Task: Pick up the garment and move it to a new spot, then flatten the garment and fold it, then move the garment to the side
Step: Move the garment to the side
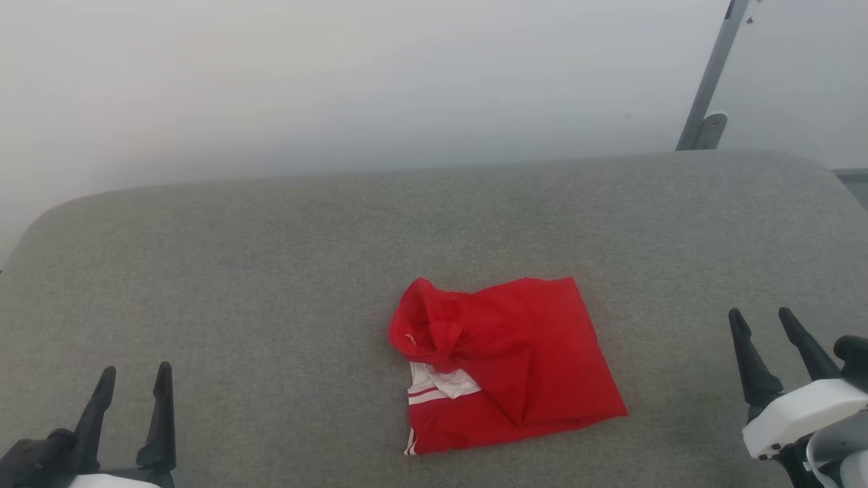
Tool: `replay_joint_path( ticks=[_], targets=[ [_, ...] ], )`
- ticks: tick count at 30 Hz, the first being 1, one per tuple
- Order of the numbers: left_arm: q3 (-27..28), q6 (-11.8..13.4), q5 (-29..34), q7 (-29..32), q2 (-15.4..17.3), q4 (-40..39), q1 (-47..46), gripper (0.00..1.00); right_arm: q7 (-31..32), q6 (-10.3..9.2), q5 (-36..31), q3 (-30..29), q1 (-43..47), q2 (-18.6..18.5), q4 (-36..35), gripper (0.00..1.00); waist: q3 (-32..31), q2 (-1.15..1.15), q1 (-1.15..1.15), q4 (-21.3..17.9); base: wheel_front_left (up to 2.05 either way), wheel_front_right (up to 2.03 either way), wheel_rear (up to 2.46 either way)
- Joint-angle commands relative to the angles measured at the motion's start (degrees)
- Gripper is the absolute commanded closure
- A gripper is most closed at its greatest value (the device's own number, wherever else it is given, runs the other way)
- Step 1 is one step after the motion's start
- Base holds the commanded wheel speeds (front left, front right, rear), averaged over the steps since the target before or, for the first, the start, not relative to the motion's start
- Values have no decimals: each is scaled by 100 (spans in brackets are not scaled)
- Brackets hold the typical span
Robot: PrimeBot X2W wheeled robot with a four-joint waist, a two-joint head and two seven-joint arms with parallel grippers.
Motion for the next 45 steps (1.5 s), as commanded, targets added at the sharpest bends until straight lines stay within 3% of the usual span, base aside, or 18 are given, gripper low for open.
replay_joint_path(
  ticks=[1,9,24,34,40,41,42,45],
  targets=[
    [-8,-12,-34,-23,8,-5,37,0,2,-3,0,-8,59,31,-7,0,5,0,0,34,0,0,0],
    [-123,-11,-55,-24,13,-47,-42,0,324,-3,112,313,-29,54,9,0,86,0,0,355,0,0,0],
    [-608,-12,-163,-23,48,-13,-422,0,1785,-3,500,859,-605,-97,500,0,591,0,0,1275,0,0,0],
    [-833,-11,-212,-24,-2,119,-712,0,3443,-3,642,784,-1015,-221,1001,0,934,0,0,1653,0,0,0],
    [-944,-11,-266,-23,-36,217,-853,0,4701,-1,930,639,-1318,40,1384,0,1058,0,0,1774,0,0,0],
    [-958,-11,-272,-23,-36,231,-872,0,4841,0,962,642,-1332,48,1402,60,1072,0,0,1792,0,0,0],
    [-970,-11,-279,-23,-35,243,-894,0,4971,0,1024,597,-1355,70,1425,100,1082,0,0,1805,0,0,0],
    [-994,-11,-283,-23,-51,258,-940,0,5172,-1,1144,513,-1412,89,1261,100,1110,0,0,1830,0,0,0]
  ],
)
